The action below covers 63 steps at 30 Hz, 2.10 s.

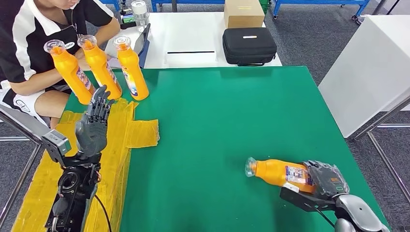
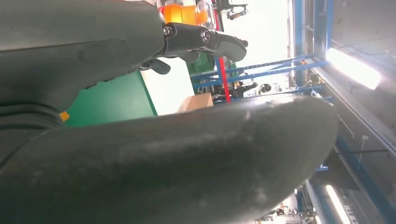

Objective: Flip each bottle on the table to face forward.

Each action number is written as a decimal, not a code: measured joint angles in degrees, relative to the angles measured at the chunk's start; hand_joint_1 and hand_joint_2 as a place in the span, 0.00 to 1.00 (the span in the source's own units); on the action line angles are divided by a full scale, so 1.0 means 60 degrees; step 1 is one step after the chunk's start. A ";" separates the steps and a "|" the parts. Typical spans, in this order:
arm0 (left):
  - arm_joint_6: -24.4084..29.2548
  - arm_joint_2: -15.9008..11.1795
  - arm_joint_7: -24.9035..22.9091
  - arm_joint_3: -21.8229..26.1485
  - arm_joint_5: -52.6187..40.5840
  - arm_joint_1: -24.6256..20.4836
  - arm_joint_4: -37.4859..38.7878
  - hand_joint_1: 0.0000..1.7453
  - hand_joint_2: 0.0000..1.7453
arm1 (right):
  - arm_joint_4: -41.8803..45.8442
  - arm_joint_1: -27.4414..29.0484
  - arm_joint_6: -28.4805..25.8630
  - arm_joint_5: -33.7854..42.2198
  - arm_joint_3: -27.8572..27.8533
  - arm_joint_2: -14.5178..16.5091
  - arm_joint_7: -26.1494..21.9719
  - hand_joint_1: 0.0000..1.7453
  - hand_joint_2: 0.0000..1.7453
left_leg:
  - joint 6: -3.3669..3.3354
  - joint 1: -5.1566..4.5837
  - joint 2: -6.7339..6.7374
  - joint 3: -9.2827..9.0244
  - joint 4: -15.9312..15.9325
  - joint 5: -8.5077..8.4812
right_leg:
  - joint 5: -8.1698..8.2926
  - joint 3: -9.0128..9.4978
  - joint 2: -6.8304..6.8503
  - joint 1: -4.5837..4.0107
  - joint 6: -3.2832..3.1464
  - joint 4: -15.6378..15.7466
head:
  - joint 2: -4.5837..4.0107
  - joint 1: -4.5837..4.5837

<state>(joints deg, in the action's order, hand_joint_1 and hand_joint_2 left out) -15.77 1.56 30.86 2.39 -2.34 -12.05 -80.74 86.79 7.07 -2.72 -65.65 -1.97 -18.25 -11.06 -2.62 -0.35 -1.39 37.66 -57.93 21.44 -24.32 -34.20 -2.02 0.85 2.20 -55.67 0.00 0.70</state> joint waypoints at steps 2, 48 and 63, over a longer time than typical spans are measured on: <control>-0.0030 0.0036 -0.0051 -0.0015 -0.0007 0.0000 -0.0008 0.00 0.00 | 0.0000 -0.0224 -0.0318 0.0327 -0.0072 0.0318 -0.0152 1.00 1.00 | 0.0003 0.0004 -0.0001 0.0000 0.0000 -0.0002 | -0.0002 0.0000 0.0001 -0.0004 -0.0002 -0.0001 | 0.0000 0.0000; -0.0552 0.0640 -0.1949 -0.3593 0.0795 -0.1281 0.0952 0.00 1.00 | -0.4797 -0.4727 0.0057 0.9014 0.3115 0.4826 -0.3205 1.00 1.00 | 0.0011 0.0010 -0.0009 0.0018 0.0000 -0.0015 | 0.0000 -0.0011 0.0003 -0.0007 -0.0007 -0.0010 | 0.0000 -0.0004; 0.0648 0.0655 -0.1956 -0.3804 -0.0211 -0.1324 0.1161 0.00 1.00 | -0.5691 -0.5093 0.0161 0.9003 0.4084 0.5026 -0.3139 1.00 1.00 | 0.0010 0.0009 -0.0015 0.0021 0.0000 -0.0016 | 0.0000 -0.0011 0.0004 -0.0005 -0.0007 -0.0009 | 0.0000 -0.0004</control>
<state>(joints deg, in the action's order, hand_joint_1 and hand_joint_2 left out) -11.88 5.49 19.12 -20.44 -3.61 -19.99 -73.77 52.65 -23.48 -1.75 -11.63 22.54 11.91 -29.89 -2.56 -0.29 -1.49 37.79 -57.93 21.34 -24.32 -34.26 -2.00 0.82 2.16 -55.73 0.00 0.68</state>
